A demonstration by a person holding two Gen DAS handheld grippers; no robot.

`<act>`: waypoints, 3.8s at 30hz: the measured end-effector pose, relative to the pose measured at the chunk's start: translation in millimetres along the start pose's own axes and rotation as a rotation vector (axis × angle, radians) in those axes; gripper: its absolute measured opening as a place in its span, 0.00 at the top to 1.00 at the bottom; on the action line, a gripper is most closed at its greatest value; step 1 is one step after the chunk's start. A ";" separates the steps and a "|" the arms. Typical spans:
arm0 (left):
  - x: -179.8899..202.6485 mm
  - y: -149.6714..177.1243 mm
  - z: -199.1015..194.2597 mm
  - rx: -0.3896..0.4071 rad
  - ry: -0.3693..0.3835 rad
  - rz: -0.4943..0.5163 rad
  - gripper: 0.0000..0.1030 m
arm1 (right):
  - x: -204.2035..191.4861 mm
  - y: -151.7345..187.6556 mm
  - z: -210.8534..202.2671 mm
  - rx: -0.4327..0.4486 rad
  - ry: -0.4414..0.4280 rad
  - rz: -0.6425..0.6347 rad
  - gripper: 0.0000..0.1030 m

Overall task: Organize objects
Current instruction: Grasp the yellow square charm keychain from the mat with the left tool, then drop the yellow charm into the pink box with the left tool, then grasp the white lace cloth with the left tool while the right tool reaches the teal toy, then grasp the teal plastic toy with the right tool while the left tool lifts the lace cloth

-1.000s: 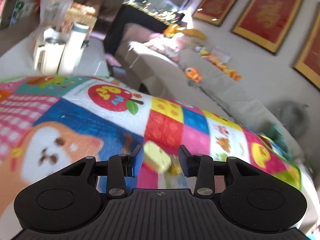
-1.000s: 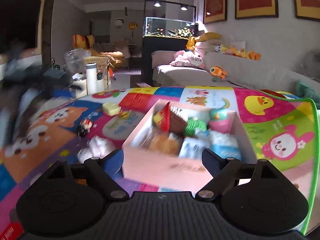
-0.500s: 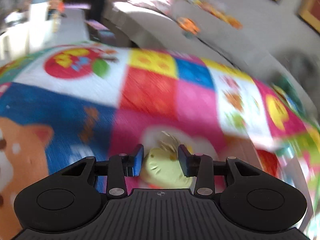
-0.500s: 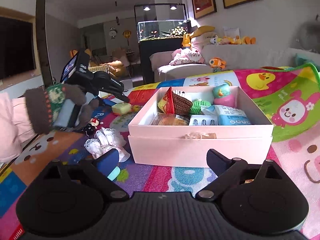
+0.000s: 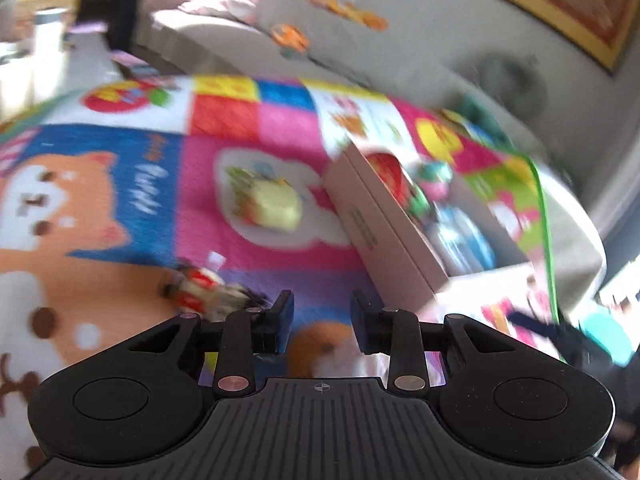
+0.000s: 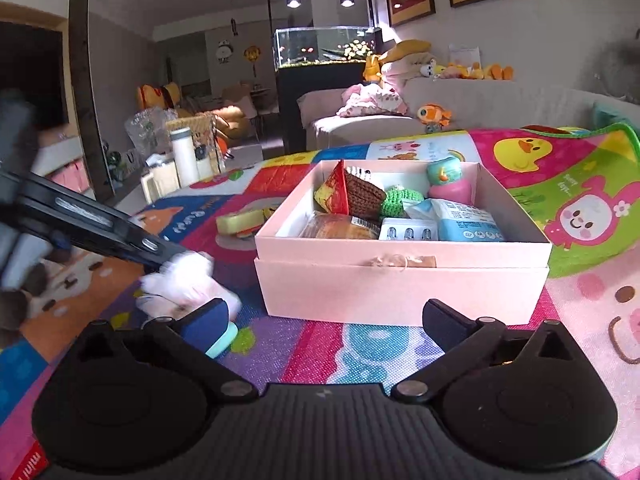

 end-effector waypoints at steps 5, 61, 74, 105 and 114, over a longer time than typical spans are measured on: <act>-4.1 -34.5 14.5 0.079 -0.023 -0.081 0.67 | -4.6 0.6 1.5 -0.011 0.028 -0.025 0.00; 17.9 69.2 -52.3 0.151 -0.007 -0.040 0.60 | 4.8 17.8 -3.9 -0.203 0.293 -0.218 0.00; 51.6 51.0 23.4 0.012 -0.168 0.034 0.61 | 51.2 24.3 -12.6 -0.193 0.141 0.137 0.00; 7.2 105.4 -33.8 0.083 -0.042 -0.039 0.79 | -11.5 7.0 -5.9 -0.207 -0.077 -0.176 0.00; 4.9 106.3 -33.8 0.081 -0.030 -0.057 0.79 | -11.2 11.1 25.2 -0.284 -0.120 -0.150 0.25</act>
Point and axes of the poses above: each gripper's, at about its wrist camera, not at the fingertips, and z roughly the way its jaws point, x to its right, y to its underside, the point moved 5 cm from there along z, roughly the way its jaws point, and after that the axes turned 13 degrees about -y, right-handed, at the moved point
